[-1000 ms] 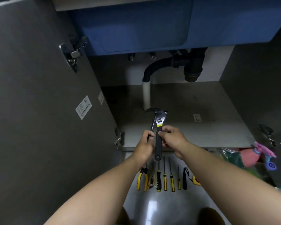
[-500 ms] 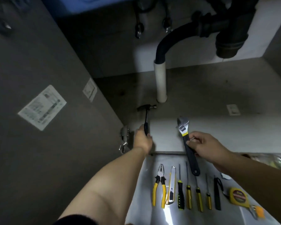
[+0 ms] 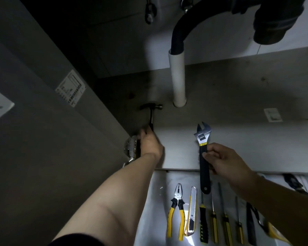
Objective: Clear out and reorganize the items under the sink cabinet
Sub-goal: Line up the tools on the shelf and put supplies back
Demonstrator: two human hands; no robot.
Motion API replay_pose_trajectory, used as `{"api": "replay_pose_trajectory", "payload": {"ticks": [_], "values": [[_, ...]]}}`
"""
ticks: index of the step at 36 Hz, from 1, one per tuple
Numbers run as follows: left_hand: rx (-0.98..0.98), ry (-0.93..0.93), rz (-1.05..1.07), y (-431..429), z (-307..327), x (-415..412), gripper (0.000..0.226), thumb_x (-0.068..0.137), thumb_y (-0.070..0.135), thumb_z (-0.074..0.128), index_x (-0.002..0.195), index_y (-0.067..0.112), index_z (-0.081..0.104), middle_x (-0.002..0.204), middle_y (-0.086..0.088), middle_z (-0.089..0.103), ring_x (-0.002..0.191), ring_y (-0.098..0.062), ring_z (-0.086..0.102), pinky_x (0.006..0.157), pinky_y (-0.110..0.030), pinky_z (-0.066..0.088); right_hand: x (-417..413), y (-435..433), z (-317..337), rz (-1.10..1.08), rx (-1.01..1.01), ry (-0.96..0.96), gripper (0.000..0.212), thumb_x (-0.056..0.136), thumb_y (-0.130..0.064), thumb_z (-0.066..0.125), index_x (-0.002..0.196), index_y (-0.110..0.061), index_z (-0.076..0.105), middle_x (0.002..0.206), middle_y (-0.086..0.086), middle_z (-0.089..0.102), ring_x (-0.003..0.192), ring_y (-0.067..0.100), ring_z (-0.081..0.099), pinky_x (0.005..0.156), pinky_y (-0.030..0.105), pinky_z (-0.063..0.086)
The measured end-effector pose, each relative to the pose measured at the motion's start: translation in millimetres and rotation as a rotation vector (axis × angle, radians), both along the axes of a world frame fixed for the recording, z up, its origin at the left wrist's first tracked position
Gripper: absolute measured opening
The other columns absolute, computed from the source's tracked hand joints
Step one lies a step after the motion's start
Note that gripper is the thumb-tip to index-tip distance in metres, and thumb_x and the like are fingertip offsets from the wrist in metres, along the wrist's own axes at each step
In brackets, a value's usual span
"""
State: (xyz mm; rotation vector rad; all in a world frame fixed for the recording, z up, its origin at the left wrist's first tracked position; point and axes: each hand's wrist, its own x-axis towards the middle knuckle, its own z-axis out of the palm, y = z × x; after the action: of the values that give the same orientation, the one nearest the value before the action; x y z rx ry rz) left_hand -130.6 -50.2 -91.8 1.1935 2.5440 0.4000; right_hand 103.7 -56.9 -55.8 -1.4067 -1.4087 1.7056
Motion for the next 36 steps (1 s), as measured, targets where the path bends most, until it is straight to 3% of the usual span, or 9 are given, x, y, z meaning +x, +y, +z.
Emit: {"api": "replay_pose_trajectory", "payload": {"ticks": [3, 6, 9, 13, 19, 24, 30, 36], "values": [[-0.085, 0.071, -0.016, 1, 1, -1, 0.066, 0.088, 0.005, 0.058, 0.148, 0.007, 0.033, 0.143, -0.019, 0.034, 0.125, -0.038, 0.04, 0.108, -0.033, 0.031, 0, -2, 0, -0.018, 0.003, 0.013, 0.016, 0.098, -0.007, 0.06, 0.088, -0.012, 0.07, 0.07, 0.0, 0.07, 0.062, 0.006, 0.061, 0.072, 0.031, 0.046], [-0.114, 0.206, -0.074, 0, -1, 1, 0.067, 0.09, -0.002, 0.048, 0.153, 0.01, 0.029, 0.143, -0.018, 0.034, 0.128, -0.038, 0.038, 0.109, -0.038, 0.035, 2, -4, -1, -0.026, 0.014, 0.001, 0.016, 0.099, -0.007, 0.059, 0.088, -0.011, 0.069, 0.064, -0.006, 0.067, 0.053, -0.001, 0.058, 0.065, 0.027, 0.043], [-0.167, 0.369, -0.175, -2, -2, 4, 0.063, 0.093, -0.001, 0.042, 0.153, 0.012, 0.03, 0.139, -0.016, 0.037, 0.129, -0.033, 0.038, 0.1, -0.04, 0.041, 3, -8, 0, -0.041, -0.006, 0.002, 0.015, 0.099, -0.007, 0.058, 0.09, -0.011, 0.069, 0.065, -0.005, 0.068, 0.054, 0.001, 0.058, 0.06, 0.024, 0.044], [-0.299, 0.481, -0.254, -3, 0, 8, 0.057, 0.099, 0.003, 0.029, 0.156, 0.002, 0.023, 0.147, -0.015, 0.033, 0.133, -0.032, 0.036, 0.091, -0.041, 0.048, 5, -13, 2, -0.041, -0.031, 0.002, 0.015, 0.1, -0.009, 0.057, 0.093, -0.012, 0.069, 0.067, -0.003, 0.069, 0.055, 0.002, 0.06, 0.057, 0.022, 0.046], [-0.417, 0.528, -0.299, -4, 2, 5, 0.055, 0.103, 0.004, 0.026, 0.157, -0.001, 0.018, 0.158, -0.017, 0.019, 0.139, -0.038, 0.029, 0.099, -0.046, 0.05, 8, -19, -1, -0.028, -0.057, 0.004, 0.016, 0.101, -0.009, 0.056, 0.092, -0.012, 0.069, 0.063, -0.007, 0.066, 0.052, -0.002, 0.058, 0.058, 0.024, 0.046], [-0.421, 0.533, -0.271, -6, 2, 1, 0.051, 0.106, 0.009, 0.025, 0.156, 0.002, 0.022, 0.16, -0.017, 0.019, 0.143, -0.036, 0.028, 0.111, -0.045, 0.035, 9, -22, -4, -0.021, -0.065, 0.003, 0.017, 0.1, -0.01, 0.057, 0.09, -0.015, 0.069, 0.066, -0.006, 0.068, 0.055, -0.002, 0.059, 0.059, 0.024, 0.047], [-0.4, 0.481, -0.223, -6, 3, -3, 0.052, 0.105, 0.008, 0.024, 0.157, 0.005, 0.02, 0.161, -0.013, 0.016, 0.141, -0.036, 0.028, 0.111, -0.044, 0.034, 8, -24, -4, -0.027, -0.064, -0.009, 0.014, 0.1, -0.011, 0.058, 0.092, -0.014, 0.07, 0.081, 0.01, 0.072, 0.06, 0.004, 0.061, 0.062, 0.027, 0.047], [-0.38, 0.576, -0.249, -9, 7, 2, 0.053, 0.104, 0.008, 0.025, 0.157, 0.004, 0.021, 0.159, -0.017, 0.018, 0.139, -0.035, 0.031, 0.109, -0.039, 0.034, 6, -25, -3, -0.024, -0.083, -0.008, 0.016, 0.101, -0.011, 0.057, 0.096, -0.015, 0.071, 0.079, 0.003, 0.073, 0.066, 0.008, 0.063, 0.064, 0.026, 0.048]]}}
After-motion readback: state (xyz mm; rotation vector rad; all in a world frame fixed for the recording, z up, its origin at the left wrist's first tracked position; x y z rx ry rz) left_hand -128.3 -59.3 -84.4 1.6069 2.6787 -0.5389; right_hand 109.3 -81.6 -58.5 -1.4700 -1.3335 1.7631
